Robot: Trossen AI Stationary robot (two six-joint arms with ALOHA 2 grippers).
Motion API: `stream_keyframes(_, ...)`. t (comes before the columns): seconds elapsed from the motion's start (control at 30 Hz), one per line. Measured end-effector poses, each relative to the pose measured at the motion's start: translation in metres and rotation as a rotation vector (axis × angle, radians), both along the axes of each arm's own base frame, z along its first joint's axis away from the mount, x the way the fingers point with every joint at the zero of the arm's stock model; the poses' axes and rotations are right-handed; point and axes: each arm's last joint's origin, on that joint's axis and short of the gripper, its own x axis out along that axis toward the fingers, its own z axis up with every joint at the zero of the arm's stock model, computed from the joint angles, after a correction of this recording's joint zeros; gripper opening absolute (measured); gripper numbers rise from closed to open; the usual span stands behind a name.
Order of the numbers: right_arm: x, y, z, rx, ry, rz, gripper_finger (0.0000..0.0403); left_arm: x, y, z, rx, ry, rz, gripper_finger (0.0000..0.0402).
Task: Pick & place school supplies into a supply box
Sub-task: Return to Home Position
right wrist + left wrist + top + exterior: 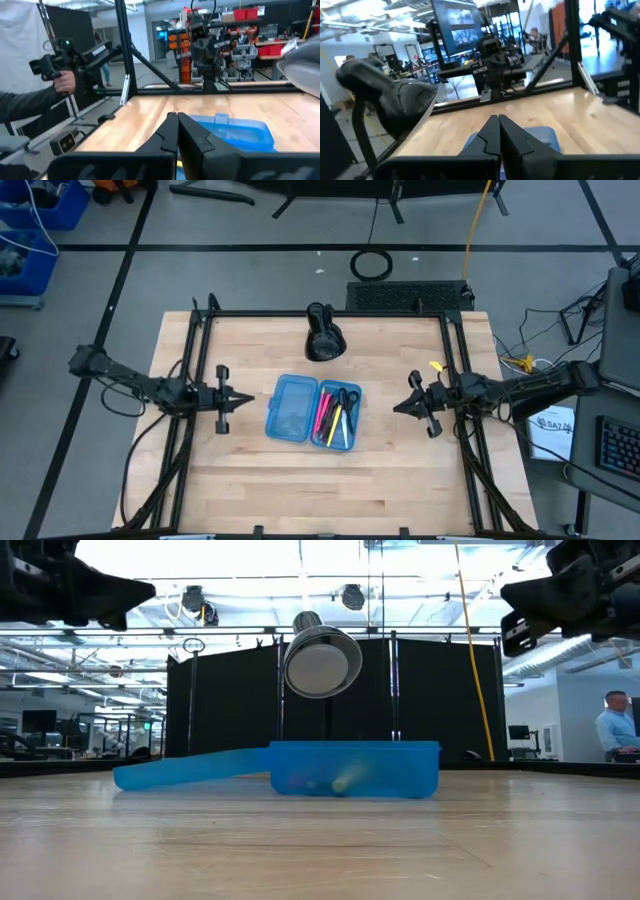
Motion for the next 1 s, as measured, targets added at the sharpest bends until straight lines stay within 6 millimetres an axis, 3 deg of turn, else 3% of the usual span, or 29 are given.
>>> stream_keyframes(0.77, -0.032, -0.009, -0.005, -0.055, 0.032, -0.039, 0.0, -0.017, -0.008, -0.01, 0.004, 0.053, 0.114, 0.0)
stream_keyframes(1.0, -0.033, -0.009, -0.007, -0.067, 0.044, -0.042, 0.0, -0.018, -0.008, -0.015, -0.014, 0.094, 0.164, 0.0)
